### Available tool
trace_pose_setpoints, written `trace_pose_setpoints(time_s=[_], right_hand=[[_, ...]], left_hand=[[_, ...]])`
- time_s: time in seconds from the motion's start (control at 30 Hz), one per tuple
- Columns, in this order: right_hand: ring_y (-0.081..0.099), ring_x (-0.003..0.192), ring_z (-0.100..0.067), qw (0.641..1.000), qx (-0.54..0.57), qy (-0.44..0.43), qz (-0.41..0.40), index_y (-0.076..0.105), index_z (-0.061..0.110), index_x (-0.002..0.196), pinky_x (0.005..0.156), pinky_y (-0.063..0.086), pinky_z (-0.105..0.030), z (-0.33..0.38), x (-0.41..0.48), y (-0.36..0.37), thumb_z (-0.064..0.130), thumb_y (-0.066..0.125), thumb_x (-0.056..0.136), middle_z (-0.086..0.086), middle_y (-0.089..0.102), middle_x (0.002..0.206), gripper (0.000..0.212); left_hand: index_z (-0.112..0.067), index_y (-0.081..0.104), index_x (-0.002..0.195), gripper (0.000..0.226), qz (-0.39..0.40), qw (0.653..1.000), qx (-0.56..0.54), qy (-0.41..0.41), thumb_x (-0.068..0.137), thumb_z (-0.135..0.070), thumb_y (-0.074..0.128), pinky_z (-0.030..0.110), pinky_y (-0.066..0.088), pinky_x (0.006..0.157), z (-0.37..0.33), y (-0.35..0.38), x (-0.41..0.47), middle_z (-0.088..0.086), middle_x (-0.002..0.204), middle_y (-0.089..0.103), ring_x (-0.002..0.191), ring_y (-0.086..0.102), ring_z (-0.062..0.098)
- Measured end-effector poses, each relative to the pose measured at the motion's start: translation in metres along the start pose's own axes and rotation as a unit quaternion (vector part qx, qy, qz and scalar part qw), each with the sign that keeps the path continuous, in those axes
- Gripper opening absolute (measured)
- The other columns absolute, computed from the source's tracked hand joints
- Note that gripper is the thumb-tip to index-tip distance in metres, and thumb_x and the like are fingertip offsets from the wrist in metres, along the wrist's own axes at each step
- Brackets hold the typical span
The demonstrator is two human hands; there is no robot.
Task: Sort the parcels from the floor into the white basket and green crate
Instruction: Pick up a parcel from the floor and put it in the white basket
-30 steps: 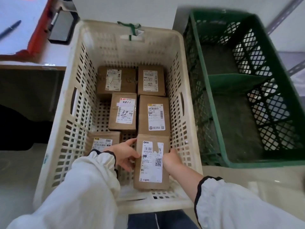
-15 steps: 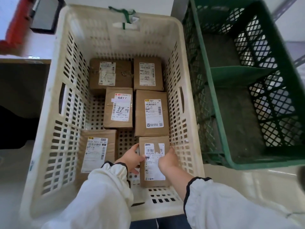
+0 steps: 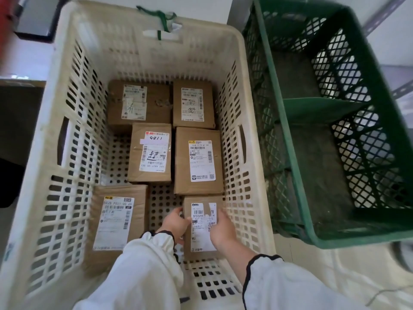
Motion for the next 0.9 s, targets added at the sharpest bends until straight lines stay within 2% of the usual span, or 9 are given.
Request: trace_pose_setpoints(time_s=[0.07, 0.23, 0.37, 0.5, 0.53, 0.63, 0.77, 0.83, 0.9], right_hand=[[0.054, 0.105, -0.019, 1.000, 0.020, 0.006, -0.005, 0.042, 0.026, 0.138, 0.094, 0.045, -0.028, -0.002, 0.002, -0.003, 0.003, 0.031, 0.095, -0.001, 0.052, 0.134, 0.050], [0.052, 0.117, -0.025, 1.000, -0.003, 0.007, -0.004, 0.041, 0.023, 0.139, 0.099, 0.045, -0.036, -0.002, 0.000, -0.004, 0.002, 0.031, 0.094, -0.003, 0.050, 0.137, 0.051], [0.048, 0.123, -0.026, 1.000, 0.013, 0.023, 0.008, 0.036, 0.021, 0.143, 0.099, 0.042, -0.032, -0.003, -0.001, -0.006, 0.003, 0.030, 0.094, -0.003, 0.044, 0.142, 0.052], [0.054, 0.115, -0.027, 0.998, 0.050, 0.019, 0.024, 0.043, 0.021, 0.137, 0.100, 0.045, -0.039, 0.005, -0.006, -0.002, 0.000, 0.032, 0.090, -0.006, 0.053, 0.132, 0.053], [0.054, 0.115, -0.028, 0.998, 0.058, 0.019, 0.026, 0.043, 0.020, 0.138, 0.099, 0.046, -0.039, 0.009, -0.009, -0.004, 0.000, 0.031, 0.090, -0.007, 0.054, 0.132, 0.054], [0.054, 0.111, -0.026, 0.995, 0.089, -0.002, 0.033, 0.034, 0.019, 0.144, 0.082, 0.046, -0.031, 0.027, -0.023, -0.014, 0.001, 0.034, 0.092, -0.010, 0.047, 0.141, 0.055], [0.058, 0.076, -0.009, 0.992, 0.089, -0.080, 0.033, 0.027, 0.023, 0.148, 0.053, 0.047, -0.018, 0.069, -0.045, -0.042, 0.011, 0.045, 0.096, -0.003, 0.042, 0.144, 0.056], [0.063, 0.094, -0.014, 0.989, 0.078, -0.124, 0.035, 0.030, 0.022, 0.146, 0.069, 0.053, -0.025, 0.095, -0.056, -0.056, 0.017, 0.050, 0.095, -0.002, 0.041, 0.144, 0.055], [0.055, 0.115, -0.020, 0.983, 0.065, -0.168, 0.044, 0.036, 0.021, 0.143, 0.086, 0.045, -0.027, 0.122, -0.069, -0.065, 0.023, 0.054, 0.094, -0.003, 0.045, 0.141, 0.052]], left_hand=[[-0.021, 0.036, 0.143, 0.055, 0.000, 1.000, 0.015, 0.007, 0.093, -0.022, 0.058, 0.030, 0.054, 0.045, -0.001, -0.002, 0.003, -0.001, 0.090, 0.060, 0.071, 0.064, 0.016], [-0.020, 0.037, 0.141, 0.052, 0.000, 0.999, 0.034, 0.020, 0.093, -0.021, 0.057, 0.027, 0.052, 0.041, 0.002, -0.002, 0.008, 0.000, 0.090, 0.062, 0.067, 0.064, 0.016], [-0.020, 0.040, 0.139, 0.046, -0.001, 0.999, 0.047, 0.022, 0.095, -0.021, 0.052, 0.036, 0.058, 0.056, -0.001, -0.002, 0.006, 0.001, 0.095, 0.061, 0.075, 0.063, 0.021], [-0.020, 0.031, 0.145, 0.058, -0.008, 0.999, 0.032, 0.024, 0.092, -0.022, 0.056, 0.040, 0.059, 0.058, -0.007, -0.010, -0.011, 0.011, 0.111, 0.062, 0.093, 0.064, 0.031], [-0.020, 0.029, 0.146, 0.062, -0.015, 0.999, 0.025, 0.028, 0.091, -0.022, 0.057, 0.039, 0.058, 0.056, -0.009, -0.014, -0.016, 0.011, 0.112, 0.061, 0.089, 0.065, 0.029], [-0.023, 0.025, 0.148, 0.067, -0.025, 0.999, -0.019, 0.044, 0.091, -0.020, 0.059, 0.032, 0.054, 0.050, -0.023, -0.028, -0.036, 0.005, 0.100, 0.060, 0.070, 0.061, 0.019], [-0.020, 0.031, 0.146, 0.064, -0.072, 0.991, -0.026, 0.113, 0.090, -0.022, 0.062, 0.027, 0.056, 0.050, -0.055, -0.059, -0.071, -0.002, 0.096, 0.061, 0.071, 0.063, 0.014], [-0.019, 0.032, 0.145, 0.064, -0.099, 0.984, -0.034, 0.144, 0.090, -0.025, 0.062, 0.025, 0.055, 0.052, -0.072, -0.077, -0.092, -0.002, 0.102, 0.059, 0.076, 0.064, 0.013], [-0.026, 0.031, 0.145, 0.064, -0.117, 0.980, -0.070, 0.148, 0.090, -0.026, 0.063, 0.032, 0.058, 0.062, -0.081, -0.095, -0.115, -0.001, 0.102, 0.060, 0.085, 0.064, 0.018]])
Point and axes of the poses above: each hand's wrist, its own x-axis towards the middle knuckle, its own y-axis out of the palm, z = x × y, the point moved 8 cm from there along x, towards the middle knuckle
